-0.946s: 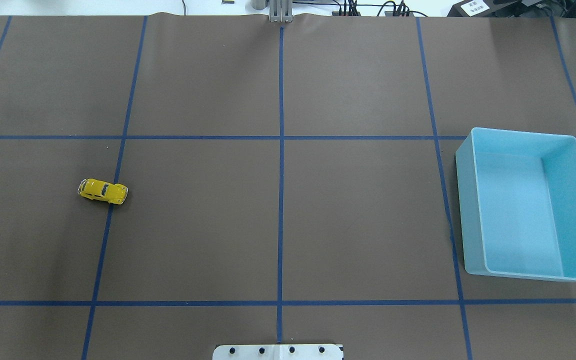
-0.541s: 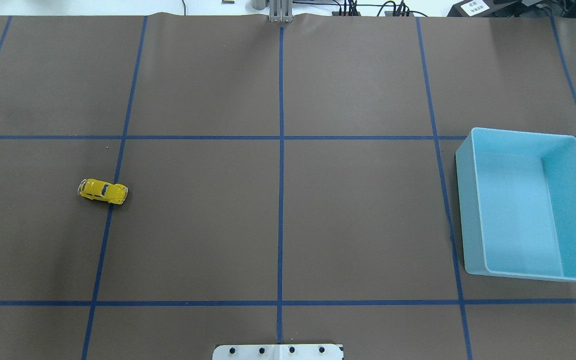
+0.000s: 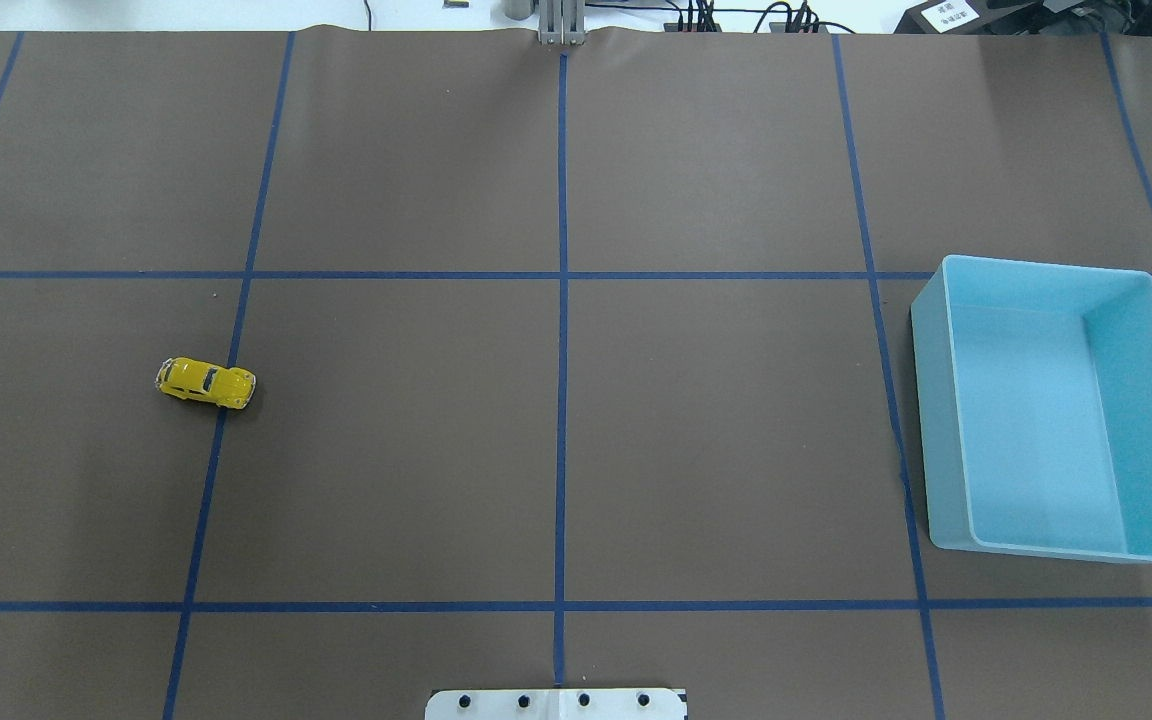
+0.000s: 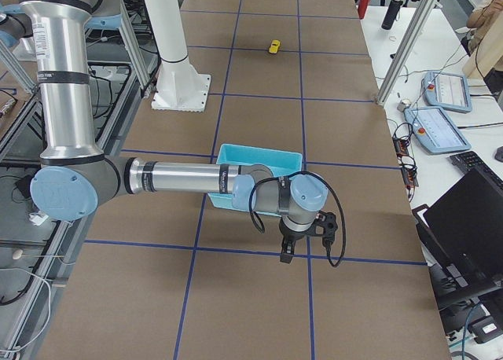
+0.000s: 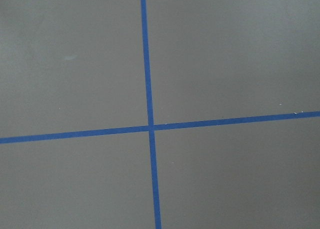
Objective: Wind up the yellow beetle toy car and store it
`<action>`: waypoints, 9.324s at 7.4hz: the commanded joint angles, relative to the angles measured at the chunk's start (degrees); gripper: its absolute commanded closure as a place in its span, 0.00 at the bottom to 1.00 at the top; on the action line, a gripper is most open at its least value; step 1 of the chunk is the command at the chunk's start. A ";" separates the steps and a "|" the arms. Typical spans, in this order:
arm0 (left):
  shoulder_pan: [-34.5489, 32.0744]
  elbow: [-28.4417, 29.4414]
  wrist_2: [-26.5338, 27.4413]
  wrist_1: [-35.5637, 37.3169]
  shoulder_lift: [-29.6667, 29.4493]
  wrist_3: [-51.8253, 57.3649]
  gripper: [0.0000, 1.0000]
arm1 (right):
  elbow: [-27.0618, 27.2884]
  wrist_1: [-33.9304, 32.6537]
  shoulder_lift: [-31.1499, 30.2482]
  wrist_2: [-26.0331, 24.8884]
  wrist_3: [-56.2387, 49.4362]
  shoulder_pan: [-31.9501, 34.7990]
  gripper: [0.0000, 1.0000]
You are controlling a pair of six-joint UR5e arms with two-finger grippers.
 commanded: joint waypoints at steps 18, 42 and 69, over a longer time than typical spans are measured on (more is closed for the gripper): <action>42.49 -1.24 18.03 -14.89 -8.09 34.24 0.00 | 0.08 0.00 0.07 0.09 0.00 0.00 0.00; 42.48 9.60 17.06 -18.05 -12.33 39.34 1.00 | 0.00 0.00 -0.29 1.14 0.00 0.00 0.00; 36.51 17.51 3.18 -41.52 -8.03 28.27 1.00 | 0.26 0.18 -0.20 0.88 -0.26 0.00 0.00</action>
